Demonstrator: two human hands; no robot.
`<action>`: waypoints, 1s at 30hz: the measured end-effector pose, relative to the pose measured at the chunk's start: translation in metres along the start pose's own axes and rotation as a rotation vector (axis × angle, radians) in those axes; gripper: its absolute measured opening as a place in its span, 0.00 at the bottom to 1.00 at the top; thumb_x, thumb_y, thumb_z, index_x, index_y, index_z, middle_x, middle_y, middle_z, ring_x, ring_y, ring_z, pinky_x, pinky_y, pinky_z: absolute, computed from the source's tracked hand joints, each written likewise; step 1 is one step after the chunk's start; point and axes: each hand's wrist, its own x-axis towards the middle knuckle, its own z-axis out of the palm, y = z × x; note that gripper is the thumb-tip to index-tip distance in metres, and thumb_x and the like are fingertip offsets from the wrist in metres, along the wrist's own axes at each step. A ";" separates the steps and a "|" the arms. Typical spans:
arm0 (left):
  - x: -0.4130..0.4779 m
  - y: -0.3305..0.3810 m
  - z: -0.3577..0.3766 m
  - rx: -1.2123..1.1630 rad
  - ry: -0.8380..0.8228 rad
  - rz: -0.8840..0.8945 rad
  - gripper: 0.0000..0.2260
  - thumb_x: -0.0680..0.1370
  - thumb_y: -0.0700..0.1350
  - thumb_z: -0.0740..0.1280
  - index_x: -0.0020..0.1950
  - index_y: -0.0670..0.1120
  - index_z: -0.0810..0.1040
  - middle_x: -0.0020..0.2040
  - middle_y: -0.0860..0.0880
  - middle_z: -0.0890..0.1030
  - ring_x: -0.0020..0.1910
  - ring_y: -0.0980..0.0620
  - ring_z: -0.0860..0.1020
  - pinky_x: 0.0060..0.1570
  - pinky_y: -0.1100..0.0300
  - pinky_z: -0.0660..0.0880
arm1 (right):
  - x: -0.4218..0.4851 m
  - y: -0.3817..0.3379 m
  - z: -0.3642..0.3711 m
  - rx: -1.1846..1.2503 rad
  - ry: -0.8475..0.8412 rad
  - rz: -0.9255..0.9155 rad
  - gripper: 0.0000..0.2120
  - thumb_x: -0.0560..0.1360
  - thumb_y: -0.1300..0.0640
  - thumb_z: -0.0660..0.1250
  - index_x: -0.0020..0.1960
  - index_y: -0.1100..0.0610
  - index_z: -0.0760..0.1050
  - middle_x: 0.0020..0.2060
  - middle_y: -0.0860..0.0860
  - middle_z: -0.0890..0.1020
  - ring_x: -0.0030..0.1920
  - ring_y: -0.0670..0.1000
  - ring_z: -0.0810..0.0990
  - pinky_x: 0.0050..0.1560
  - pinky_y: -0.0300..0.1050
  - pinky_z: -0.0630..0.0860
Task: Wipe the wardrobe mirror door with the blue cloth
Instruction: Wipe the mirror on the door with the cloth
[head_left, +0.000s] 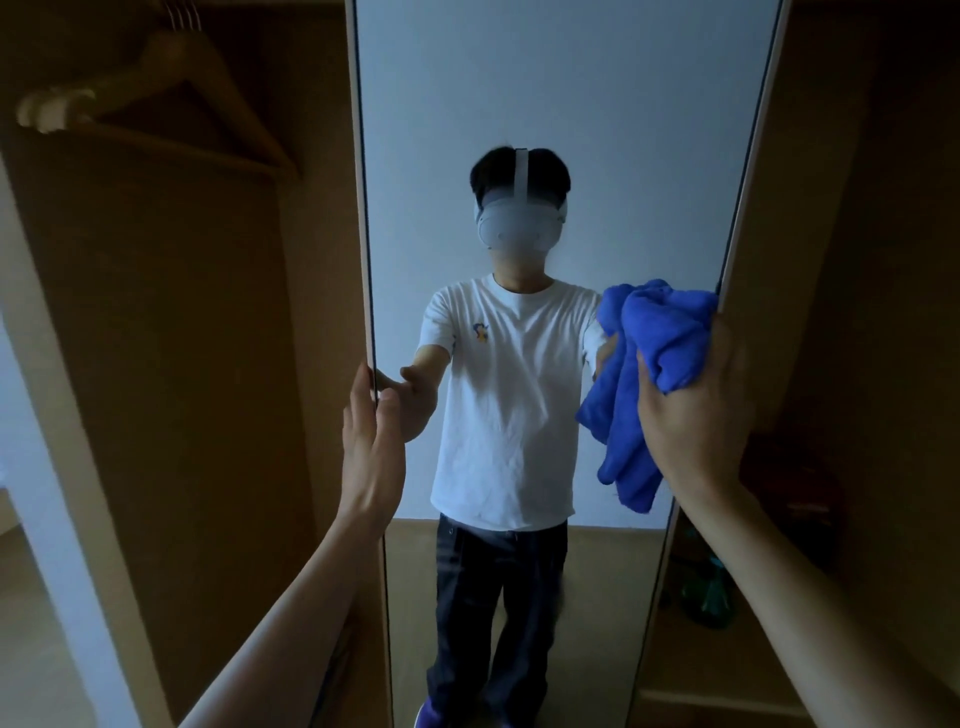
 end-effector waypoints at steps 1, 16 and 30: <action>0.000 0.001 -0.001 -0.009 -0.008 -0.001 0.30 0.79 0.65 0.49 0.82 0.64 0.51 0.82 0.54 0.57 0.76 0.56 0.60 0.68 0.54 0.59 | -0.003 -0.007 0.004 0.032 0.002 0.017 0.25 0.78 0.53 0.65 0.72 0.60 0.66 0.67 0.59 0.75 0.65 0.57 0.75 0.62 0.46 0.70; 0.003 0.001 -0.026 -0.161 -0.147 -0.071 0.29 0.79 0.64 0.52 0.81 0.63 0.56 0.81 0.56 0.62 0.79 0.54 0.62 0.78 0.48 0.58 | -0.040 -0.109 0.080 -0.187 -0.185 -0.410 0.24 0.71 0.62 0.72 0.66 0.64 0.73 0.51 0.58 0.78 0.47 0.58 0.80 0.40 0.46 0.77; 0.015 -0.016 -0.043 -0.238 -0.255 -0.084 0.21 0.88 0.56 0.47 0.76 0.53 0.71 0.69 0.49 0.78 0.69 0.54 0.76 0.67 0.59 0.72 | -0.035 -0.137 0.095 -0.344 -0.412 -0.796 0.26 0.69 0.65 0.68 0.68 0.57 0.74 0.52 0.56 0.78 0.53 0.59 0.76 0.48 0.52 0.70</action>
